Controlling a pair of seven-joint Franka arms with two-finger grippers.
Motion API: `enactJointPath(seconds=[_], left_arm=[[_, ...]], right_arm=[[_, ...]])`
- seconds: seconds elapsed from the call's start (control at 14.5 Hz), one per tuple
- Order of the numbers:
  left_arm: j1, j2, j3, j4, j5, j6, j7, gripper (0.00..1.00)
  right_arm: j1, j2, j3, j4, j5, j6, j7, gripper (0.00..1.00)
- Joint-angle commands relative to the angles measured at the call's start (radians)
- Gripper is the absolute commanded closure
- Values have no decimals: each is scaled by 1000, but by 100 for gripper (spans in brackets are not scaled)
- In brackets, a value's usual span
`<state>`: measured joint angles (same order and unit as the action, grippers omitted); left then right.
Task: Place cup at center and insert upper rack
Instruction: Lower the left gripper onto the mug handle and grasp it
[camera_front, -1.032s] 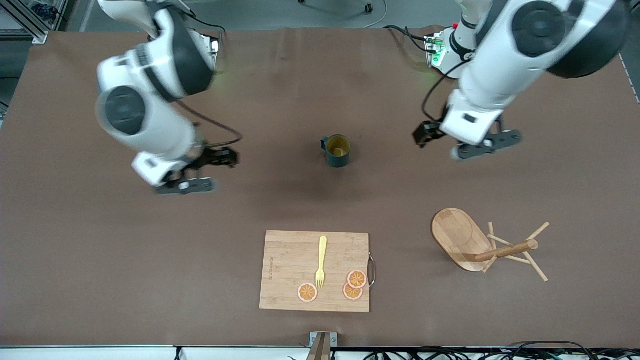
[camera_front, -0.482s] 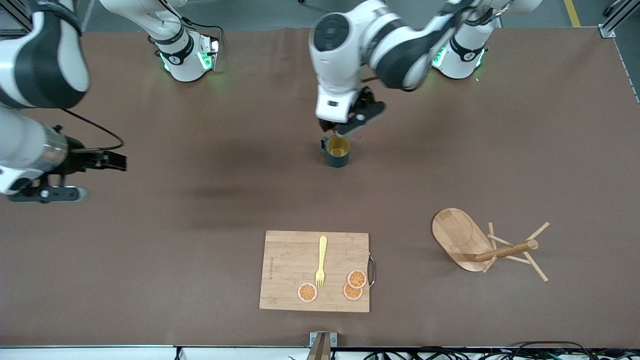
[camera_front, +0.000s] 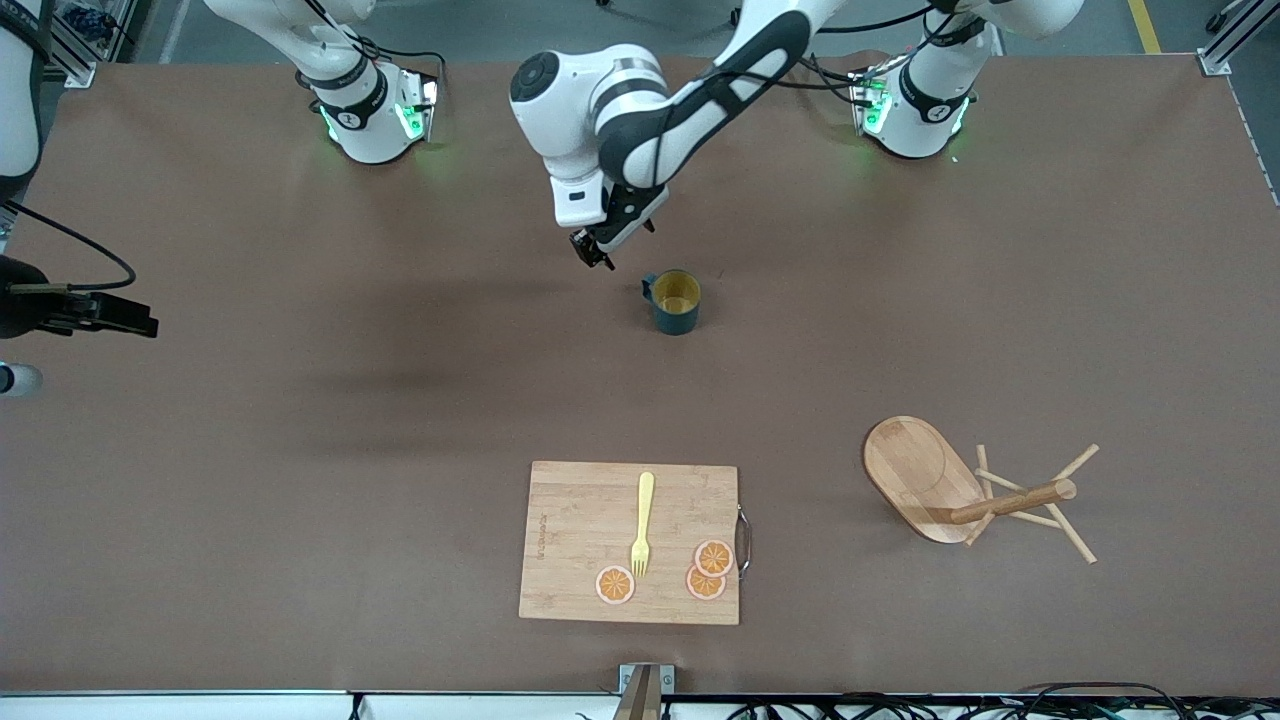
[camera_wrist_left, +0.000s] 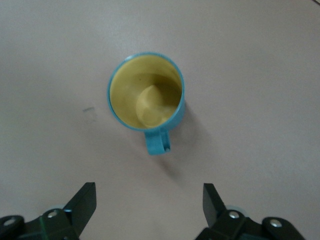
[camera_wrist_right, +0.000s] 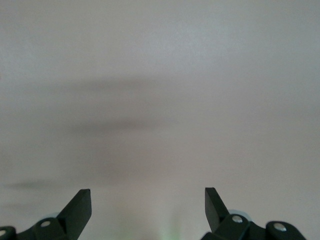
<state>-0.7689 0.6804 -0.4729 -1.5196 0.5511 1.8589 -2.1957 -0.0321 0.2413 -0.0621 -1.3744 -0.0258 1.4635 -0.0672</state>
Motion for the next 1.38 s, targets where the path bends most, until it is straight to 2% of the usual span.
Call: enactJointPath(seconds=[0.0, 0.14, 0.34, 0.41, 0.83, 1.1, 1.17, 1.31], left_arm=[[-46, 57, 13, 42, 93, -17, -108, 9], [-100, 83, 63, 42, 122, -17, -151, 14], [-258, 111, 247, 44, 132, -17, -214, 17], [-285, 123, 279, 44, 132, -18, -219, 18], [-361, 149, 381, 45, 165, -18, -277, 31], [-366, 156, 387, 47, 170, -18, -277, 51], [-366, 160, 388, 52, 170, -18, -277, 59], [-366, 166, 389, 61, 170, -18, -274, 85]], right_arm=[[-9, 1, 25, 35, -14, -23, -2, 0], [-9, 1, 30, 35, 6, -29, -3, 0], [3, -2, 31, 34, 58, -71, 39, 0], [3, -7, 31, 25, 58, -89, 47, 0], [93, -128, 31, -54, -6, -94, 49, 0], [54, -183, 22, -81, 3, -101, 52, 0], [34, -189, 22, -86, 6, -100, 52, 0], [-9, -191, 24, -91, 12, -95, 52, 0]])
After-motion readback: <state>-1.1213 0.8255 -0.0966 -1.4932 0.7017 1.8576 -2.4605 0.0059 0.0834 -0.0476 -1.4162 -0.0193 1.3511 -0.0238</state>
